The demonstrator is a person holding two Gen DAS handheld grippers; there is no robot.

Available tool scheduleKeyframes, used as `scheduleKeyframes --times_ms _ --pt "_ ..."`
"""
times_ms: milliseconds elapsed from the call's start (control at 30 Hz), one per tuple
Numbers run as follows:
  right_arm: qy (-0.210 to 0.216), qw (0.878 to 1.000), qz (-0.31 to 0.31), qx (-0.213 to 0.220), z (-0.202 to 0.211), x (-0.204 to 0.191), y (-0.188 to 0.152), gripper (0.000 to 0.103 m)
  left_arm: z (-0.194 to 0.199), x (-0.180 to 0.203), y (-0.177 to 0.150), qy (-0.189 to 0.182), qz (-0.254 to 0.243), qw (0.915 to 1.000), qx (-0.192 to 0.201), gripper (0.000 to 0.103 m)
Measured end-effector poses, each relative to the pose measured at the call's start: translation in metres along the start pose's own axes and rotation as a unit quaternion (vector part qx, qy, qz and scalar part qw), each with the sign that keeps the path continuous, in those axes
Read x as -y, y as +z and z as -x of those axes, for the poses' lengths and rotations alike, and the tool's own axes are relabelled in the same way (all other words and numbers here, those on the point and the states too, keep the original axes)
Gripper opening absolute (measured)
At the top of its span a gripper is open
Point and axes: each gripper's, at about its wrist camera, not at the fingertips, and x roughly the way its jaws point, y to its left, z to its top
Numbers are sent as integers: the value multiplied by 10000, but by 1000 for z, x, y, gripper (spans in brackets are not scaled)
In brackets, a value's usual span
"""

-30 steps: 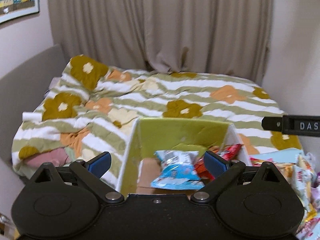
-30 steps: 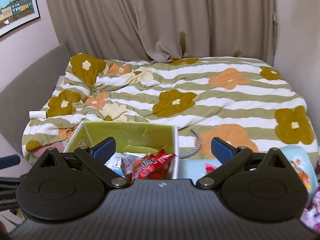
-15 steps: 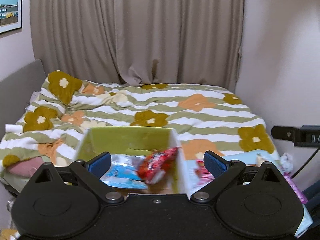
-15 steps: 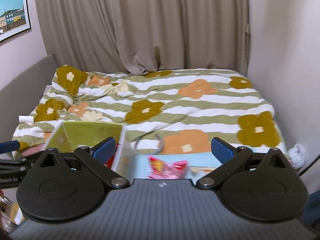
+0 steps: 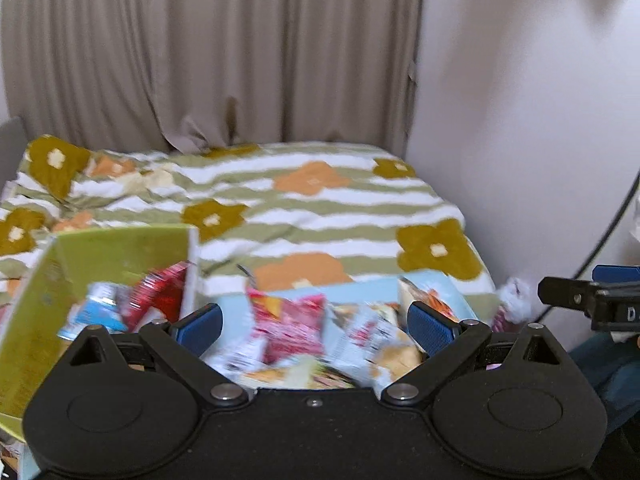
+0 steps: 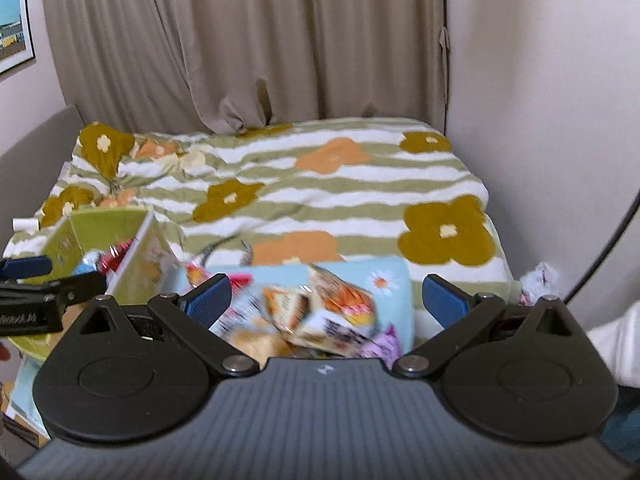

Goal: Organize snacks
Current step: 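Move both tools back from the box toward the snack pile, then grasp a white Oishi rice-cracker bag with the left tool while the right tool grasps a purple bag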

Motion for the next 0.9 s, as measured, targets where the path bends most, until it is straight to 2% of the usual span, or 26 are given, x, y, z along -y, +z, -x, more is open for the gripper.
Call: scheduleKeyframes --times_ms 300,633,900 --pt "3 9985 -133 -523 -37 35 -43 103 -71 30 -16 -344 -565 9956 -670 101" --pt "-205 9958 -62 -891 -87 30 -74 103 -134 33 -21 -794 -845 9846 -1311 100" --pt "-287 9944 96 -1013 -110 22 -80 103 -159 33 -26 -1188 -868 9737 -1741 97"
